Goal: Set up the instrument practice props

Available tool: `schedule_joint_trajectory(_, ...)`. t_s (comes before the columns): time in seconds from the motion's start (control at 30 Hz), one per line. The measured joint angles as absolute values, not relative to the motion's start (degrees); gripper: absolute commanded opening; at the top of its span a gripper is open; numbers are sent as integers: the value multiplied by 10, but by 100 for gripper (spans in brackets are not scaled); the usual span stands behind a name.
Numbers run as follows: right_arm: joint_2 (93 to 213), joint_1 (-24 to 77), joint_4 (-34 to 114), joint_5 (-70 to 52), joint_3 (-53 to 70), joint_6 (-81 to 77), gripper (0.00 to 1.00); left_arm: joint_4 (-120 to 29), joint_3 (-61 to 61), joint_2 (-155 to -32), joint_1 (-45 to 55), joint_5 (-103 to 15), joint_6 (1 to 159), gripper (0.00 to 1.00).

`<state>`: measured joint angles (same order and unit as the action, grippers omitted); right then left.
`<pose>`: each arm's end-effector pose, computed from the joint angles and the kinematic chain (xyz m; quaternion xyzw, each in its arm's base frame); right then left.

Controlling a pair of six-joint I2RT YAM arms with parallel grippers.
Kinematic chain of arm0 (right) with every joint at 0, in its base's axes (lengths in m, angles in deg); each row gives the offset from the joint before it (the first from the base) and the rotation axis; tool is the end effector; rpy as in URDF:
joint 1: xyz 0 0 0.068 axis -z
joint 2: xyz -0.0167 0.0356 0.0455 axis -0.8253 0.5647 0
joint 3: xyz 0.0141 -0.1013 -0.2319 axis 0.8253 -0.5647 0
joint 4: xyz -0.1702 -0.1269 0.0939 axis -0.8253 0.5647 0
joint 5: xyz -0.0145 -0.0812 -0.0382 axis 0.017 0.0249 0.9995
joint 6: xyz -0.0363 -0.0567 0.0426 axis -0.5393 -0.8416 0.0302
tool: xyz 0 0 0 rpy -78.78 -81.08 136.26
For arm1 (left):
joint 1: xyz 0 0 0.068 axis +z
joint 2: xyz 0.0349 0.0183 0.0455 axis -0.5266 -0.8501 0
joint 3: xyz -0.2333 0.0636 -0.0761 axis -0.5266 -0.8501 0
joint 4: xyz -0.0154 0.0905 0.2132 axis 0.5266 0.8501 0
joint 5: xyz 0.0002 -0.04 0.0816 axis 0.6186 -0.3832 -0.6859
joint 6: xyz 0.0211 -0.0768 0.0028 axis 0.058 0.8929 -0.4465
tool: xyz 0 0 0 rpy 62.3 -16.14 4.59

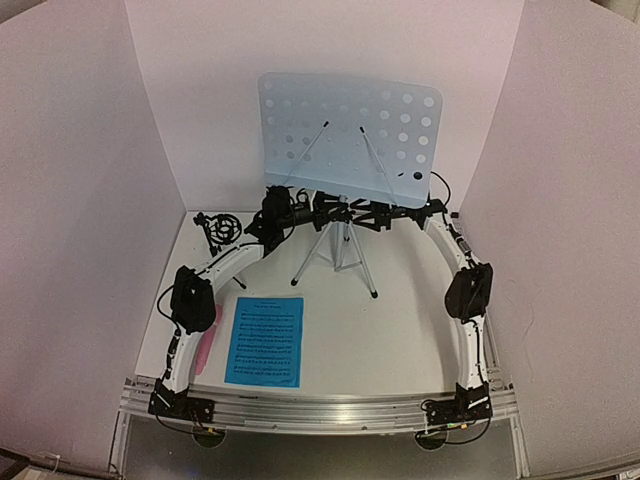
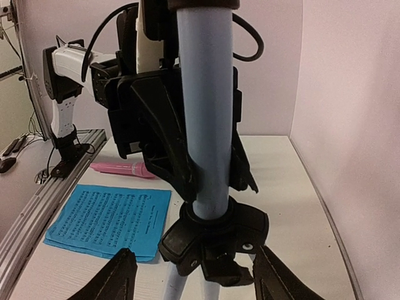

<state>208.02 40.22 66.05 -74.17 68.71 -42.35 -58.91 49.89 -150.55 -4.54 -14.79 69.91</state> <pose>0.4584 0.1940 0.2992 -0.5657 0.4986 0.4314 0.4952 0.4050 -0.3493 0.3250 0.4156 0.5414 -0.4324 0.5893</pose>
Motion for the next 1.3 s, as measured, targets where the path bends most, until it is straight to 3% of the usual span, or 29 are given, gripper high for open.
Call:
schedule_joint_trajectory(0.03,2084,401,656,-743,689,-422,41,-589,499,-1505,-45,-148,699,0)
schedule_joint_trajectory(0.1,2090,399,646,-743,691,-420,19,-589,499,-1505,-45,-147,699,0)
schedule_joint_trajectory(0.13,2091,398,640,-744,691,-419,14,-589,499,-1505,-45,-147,699,0)
schedule_joint_trajectory(0.33,2092,408,595,-753,693,-387,4,-583,502,-1506,-40,-143,697,0)
schedule_joint_trajectory(0.47,2092,407,572,-752,692,-360,32,-583,502,-1506,-40,-143,697,0)
schedule_joint_trajectory(0.53,2092,405,562,-751,688,-354,35,-583,502,-1506,-40,-143,697,0)
schedule_joint_trajectory(0.83,2095,398,537,-748,675,-331,20,-583,502,-1506,-40,-142,697,0)
schedule_joint_trajectory(1.03,2104,396,529,-746,672,-310,19,-583,502,-1506,-40,-141,697,0)
schedule_joint_trajectory(1.17,2104,396,519,-750,663,-303,2,-583,502,-1506,-40,-141,697,0)
schedule_joint_trajectory(1.3,2104,397,516,-749,661,-283,0,-582,504,-1506,-39,-137,697,0)
